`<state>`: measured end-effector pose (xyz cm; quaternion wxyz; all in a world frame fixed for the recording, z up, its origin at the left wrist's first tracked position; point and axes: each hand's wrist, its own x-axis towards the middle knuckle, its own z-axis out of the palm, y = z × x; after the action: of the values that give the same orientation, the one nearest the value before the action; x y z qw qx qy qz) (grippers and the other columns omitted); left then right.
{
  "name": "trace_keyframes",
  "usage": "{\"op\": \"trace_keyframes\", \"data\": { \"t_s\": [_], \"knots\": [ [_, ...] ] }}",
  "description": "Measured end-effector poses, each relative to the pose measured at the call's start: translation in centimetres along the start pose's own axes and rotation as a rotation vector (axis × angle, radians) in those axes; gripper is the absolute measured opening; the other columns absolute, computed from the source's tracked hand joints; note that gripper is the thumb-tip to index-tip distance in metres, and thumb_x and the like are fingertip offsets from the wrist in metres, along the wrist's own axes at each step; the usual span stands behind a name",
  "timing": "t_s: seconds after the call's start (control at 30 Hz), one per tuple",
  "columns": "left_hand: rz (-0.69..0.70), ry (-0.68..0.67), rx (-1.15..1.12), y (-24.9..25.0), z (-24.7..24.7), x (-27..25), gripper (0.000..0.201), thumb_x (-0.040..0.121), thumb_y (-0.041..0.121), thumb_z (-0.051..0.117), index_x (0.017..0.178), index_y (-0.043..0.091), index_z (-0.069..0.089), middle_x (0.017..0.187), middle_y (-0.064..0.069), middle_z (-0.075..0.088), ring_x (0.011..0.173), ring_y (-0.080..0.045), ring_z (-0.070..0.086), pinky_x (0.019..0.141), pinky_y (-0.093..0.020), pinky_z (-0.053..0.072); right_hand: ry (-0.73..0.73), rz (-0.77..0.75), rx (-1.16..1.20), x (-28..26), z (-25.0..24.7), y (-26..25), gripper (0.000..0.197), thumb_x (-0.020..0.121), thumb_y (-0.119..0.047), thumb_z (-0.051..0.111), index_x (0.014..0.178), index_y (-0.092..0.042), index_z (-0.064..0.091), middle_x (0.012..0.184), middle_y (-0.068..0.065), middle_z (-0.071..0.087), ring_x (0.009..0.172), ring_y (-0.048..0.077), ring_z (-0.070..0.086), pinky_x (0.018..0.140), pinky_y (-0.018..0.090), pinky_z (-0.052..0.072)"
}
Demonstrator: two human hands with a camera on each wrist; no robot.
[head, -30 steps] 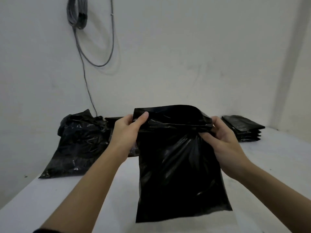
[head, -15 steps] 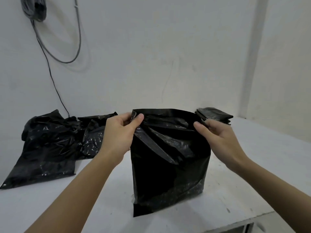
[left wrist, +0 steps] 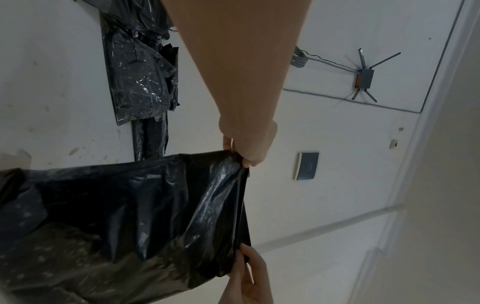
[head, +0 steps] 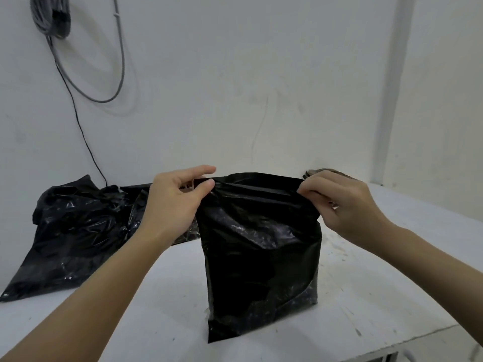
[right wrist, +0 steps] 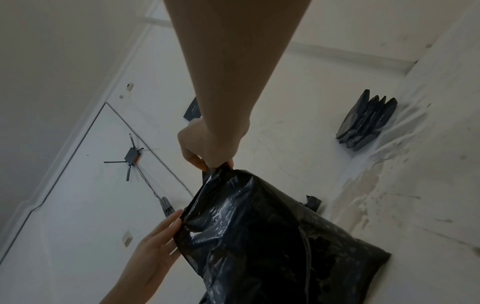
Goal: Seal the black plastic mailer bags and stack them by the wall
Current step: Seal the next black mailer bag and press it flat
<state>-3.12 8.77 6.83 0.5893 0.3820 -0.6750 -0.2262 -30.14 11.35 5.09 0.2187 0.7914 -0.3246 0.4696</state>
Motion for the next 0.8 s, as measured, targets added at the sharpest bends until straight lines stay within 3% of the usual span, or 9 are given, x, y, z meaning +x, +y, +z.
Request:
{"op": "trace_keyframes", "data": {
  "t_s": [0.07, 0.17, 0.23, 0.33, 0.43, 0.5, 0.63, 0.73, 0.8],
  "knots": [
    [0.053, -0.015, 0.057, 0.0, -0.4, 0.2, 0.028, 0.086, 0.009, 0.068, 0.090, 0.037, 0.067, 0.081, 0.011, 0.070, 0.058, -0.019, 0.056, 0.057, -0.016, 0.048, -0.020, -0.001, -0.046, 0.2, 0.2, 0.4, 0.024, 0.090, -0.015, 0.051, 0.095, -0.001, 0.070, 0.083, 0.006, 0.065, 0.076, 0.014, 0.055, 0.070, 0.009, 0.041],
    [0.106, -0.046, 0.056, 0.1, -0.9, 0.2, 0.025, 0.085, 0.004, 0.068, 0.085, 0.026, 0.056, 0.087, 0.003, 0.069, 0.042, -0.010, 0.048, 0.045, -0.017, 0.039, -0.027, 0.021, -0.071, 0.7, 0.1, 0.8, 0.030, 0.089, -0.021, 0.051, 0.097, 0.001, 0.071, 0.080, 0.009, 0.066, 0.072, 0.016, 0.053, 0.069, 0.007, 0.040],
    [0.159, -0.081, 0.110, 0.1, -1.2, 0.2, 0.026, 0.086, 0.002, 0.067, 0.081, 0.025, 0.055, 0.082, 0.007, 0.067, 0.038, -0.007, 0.042, 0.042, -0.014, 0.034, -0.034, 0.023, -0.068, 1.0, 0.1, 0.9, 0.031, 0.088, -0.023, 0.052, 0.097, 0.001, 0.070, 0.077, 0.008, 0.065, 0.069, 0.015, 0.050, 0.067, 0.004, 0.038],
    [0.214, -0.155, 0.196, 0.3, -1.4, 0.1, 0.019, 0.087, -0.002, 0.063, 0.083, 0.016, 0.064, 0.058, 0.021, 0.059, 0.035, -0.006, 0.032, 0.042, -0.009, 0.027, -0.038, 0.027, -0.066, 1.4, 0.0, 1.2, 0.024, 0.087, -0.020, 0.060, 0.095, 0.000, 0.071, 0.077, 0.007, 0.065, 0.069, 0.015, 0.050, 0.067, 0.003, 0.037],
    [0.311, -0.158, 0.307, 0.2, -1.8, 0.3, 0.019, 0.085, -0.001, 0.066, 0.087, 0.018, 0.070, 0.063, 0.030, 0.058, 0.038, -0.006, 0.036, 0.048, -0.005, 0.029, -0.036, 0.023, -0.066, 1.7, -0.3, 1.5, 0.029, 0.088, -0.027, 0.056, 0.089, -0.003, 0.071, 0.074, 0.005, 0.065, 0.068, 0.015, 0.052, 0.065, 0.009, 0.040],
    [0.331, -0.147, 0.329, 0.0, -1.9, 0.5, 0.021, 0.084, 0.002, 0.068, 0.086, 0.022, 0.071, 0.067, 0.028, 0.059, 0.041, -0.007, 0.038, 0.050, -0.005, 0.030, -0.031, 0.019, -0.058, 1.9, -0.5, 1.5, 0.031, 0.088, -0.028, 0.053, 0.083, -0.004, 0.071, 0.071, 0.004, 0.065, 0.068, 0.014, 0.052, 0.064, 0.012, 0.041],
    [0.266, -0.170, 0.291, 0.3, -2.0, 0.3, 0.017, 0.085, 0.001, 0.066, 0.090, 0.017, 0.068, 0.056, 0.028, 0.058, 0.036, -0.008, 0.031, 0.046, -0.005, 0.029, -0.032, 0.023, -0.056, 2.3, -0.7, 1.3, 0.031, 0.088, -0.027, 0.053, 0.076, -0.003, 0.069, 0.062, 0.000, 0.060, 0.067, 0.011, 0.050, 0.064, 0.006, 0.037],
    [0.229, -0.173, 0.235, 0.5, -2.1, 0.3, 0.024, 0.086, 0.001, 0.066, 0.089, 0.025, 0.065, 0.069, 0.017, 0.065, 0.035, -0.007, 0.035, 0.043, -0.009, 0.032, -0.031, 0.092, -0.055, 2.5, -0.9, 1.2, 0.029, 0.087, -0.028, 0.057, 0.072, -0.004, 0.065, 0.054, -0.013, 0.048, 0.068, 0.012, 0.052, 0.061, 0.007, 0.037],
    [0.224, -0.162, 0.244, 0.6, -2.1, 0.3, 0.027, 0.085, 0.003, 0.067, 0.090, 0.029, 0.063, 0.081, 0.008, 0.066, 0.035, -0.008, 0.036, 0.043, -0.010, 0.034, -0.044, 0.142, -0.058, 2.5, -1.0, 1.5, 0.028, 0.086, -0.027, 0.060, 0.069, -0.006, 0.064, 0.051, -0.015, 0.047, 0.068, 0.008, 0.054, 0.060, 0.004, 0.037]
  ]
}}
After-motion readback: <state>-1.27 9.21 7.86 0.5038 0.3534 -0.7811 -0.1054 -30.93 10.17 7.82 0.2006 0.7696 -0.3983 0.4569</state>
